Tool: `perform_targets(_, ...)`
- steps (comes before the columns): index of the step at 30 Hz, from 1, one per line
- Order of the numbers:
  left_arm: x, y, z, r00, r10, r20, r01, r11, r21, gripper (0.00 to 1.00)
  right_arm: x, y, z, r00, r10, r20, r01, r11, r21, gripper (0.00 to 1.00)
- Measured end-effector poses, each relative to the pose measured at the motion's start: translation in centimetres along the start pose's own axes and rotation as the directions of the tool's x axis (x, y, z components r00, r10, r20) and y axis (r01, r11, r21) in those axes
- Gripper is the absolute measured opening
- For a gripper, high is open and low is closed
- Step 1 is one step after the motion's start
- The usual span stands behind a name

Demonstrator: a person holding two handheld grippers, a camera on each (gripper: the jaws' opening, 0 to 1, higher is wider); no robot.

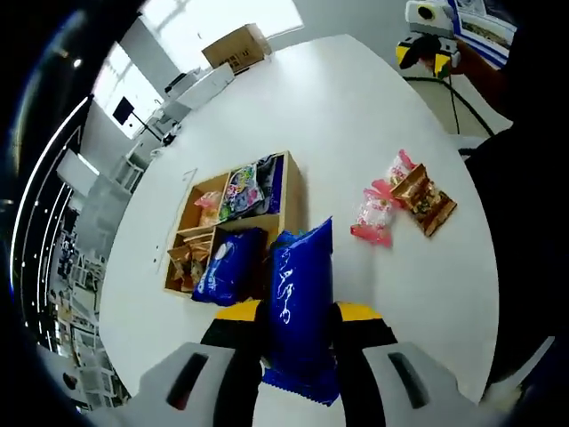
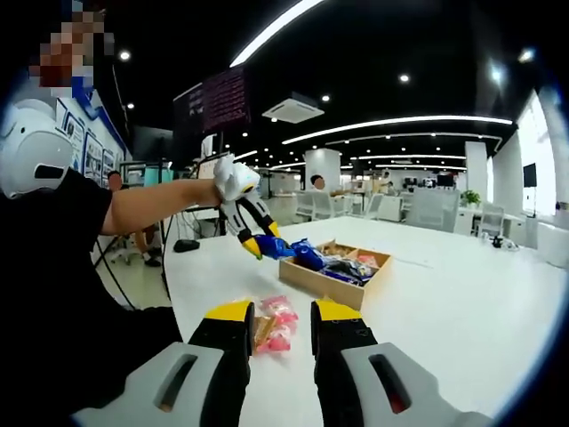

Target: Pick up the scattered marshmallows, QQ candies, Oreo cookies, and mixed nuts on the table and sort them into separate containers

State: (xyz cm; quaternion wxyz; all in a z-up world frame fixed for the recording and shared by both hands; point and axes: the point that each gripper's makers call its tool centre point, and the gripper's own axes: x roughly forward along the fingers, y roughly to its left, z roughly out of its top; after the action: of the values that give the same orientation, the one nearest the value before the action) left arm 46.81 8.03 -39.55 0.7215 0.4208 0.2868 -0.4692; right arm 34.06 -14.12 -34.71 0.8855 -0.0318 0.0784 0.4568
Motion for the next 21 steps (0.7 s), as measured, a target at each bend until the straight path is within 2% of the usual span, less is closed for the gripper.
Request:
perform_targets(9,0.3,0.8,0.5,0.999,0.015,-0.049,-0.015,1.000,0.000,0.34,-0.4,-0.5,-0.1,1.000,-0.007,-0.001,0.007,1.000,0.001,0.22)
perform_targets(13,0.5,1.1,1.0,0.994,0.040,-0.101,-0.037,0.999,0.030,0.34,-0.2,-0.6,-0.2,1.000,-0.011,0.001,0.011,1.000,0.008,0.22)
perform_targets(15,0.5,1.6,1.3,0.991,0.070,-0.116,-0.062,0.995,0.075,0.34,-0.1,-0.4,-0.3,1.000,-0.004,-0.004,0.004,1.000,0.004,0.22)
perform_targets(17,0.8,2.4,1.0,0.986,0.072,-0.148,-0.058,0.993,0.100,0.34,0.0,-0.3,-0.5,1.000,0.000,-0.011,0.000,1.000,0.001,0.22)
perform_targets(21,1.3,2.8,1.7,0.982,0.071,-0.177,-0.048,0.990,0.130,0.34,0.0,-0.2,-0.7,1.000,-0.001,-0.019,0.001,1.000,0.004,0.22)
